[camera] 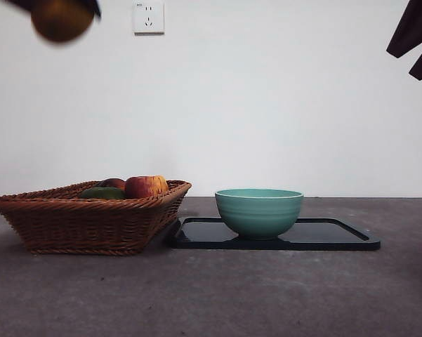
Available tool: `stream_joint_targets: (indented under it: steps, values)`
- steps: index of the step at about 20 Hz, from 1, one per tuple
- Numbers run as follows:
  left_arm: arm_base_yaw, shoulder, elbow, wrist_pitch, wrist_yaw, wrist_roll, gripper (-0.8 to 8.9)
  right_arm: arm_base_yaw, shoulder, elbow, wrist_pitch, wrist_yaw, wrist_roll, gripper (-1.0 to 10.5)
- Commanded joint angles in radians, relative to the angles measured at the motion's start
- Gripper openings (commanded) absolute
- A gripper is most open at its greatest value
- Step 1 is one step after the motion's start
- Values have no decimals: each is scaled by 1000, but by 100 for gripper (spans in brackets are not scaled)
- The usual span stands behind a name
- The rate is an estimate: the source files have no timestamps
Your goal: Pick up the wifruite, put it on the bowl, pick up the plate, put it on desk
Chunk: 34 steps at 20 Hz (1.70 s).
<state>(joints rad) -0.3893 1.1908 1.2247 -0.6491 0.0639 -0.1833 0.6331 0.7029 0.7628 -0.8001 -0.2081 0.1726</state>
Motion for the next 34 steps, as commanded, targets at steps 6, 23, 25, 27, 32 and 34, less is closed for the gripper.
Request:
stream_joint_targets:
  steps: [6, 23, 25, 27, 32, 34]
  values:
    - [-2, 126, -193, 240, -48, -72, 176, 7, 7, 3, 7, 2, 0, 198]
    - [-10, 499, -193, 401, -45, -69, 322, 7, 8, 3, 7, 2, 3, 198]
    - [-15, 499, -192, 390, -43, -69, 347, 7, 7, 3, 7, 2, 3, 198]
    - [-15, 488, -188, 374, -42, -69, 387, 7, 8, 3, 7, 2, 3, 198]
    - [-15, 323, -188, 348, -41, -67, 387, 7, 8, 3, 8, 2, 3, 198]
    - [-17, 213, -188, 295, -41, -55, 385, 7, 8, 3, 18, 2, 3, 198]
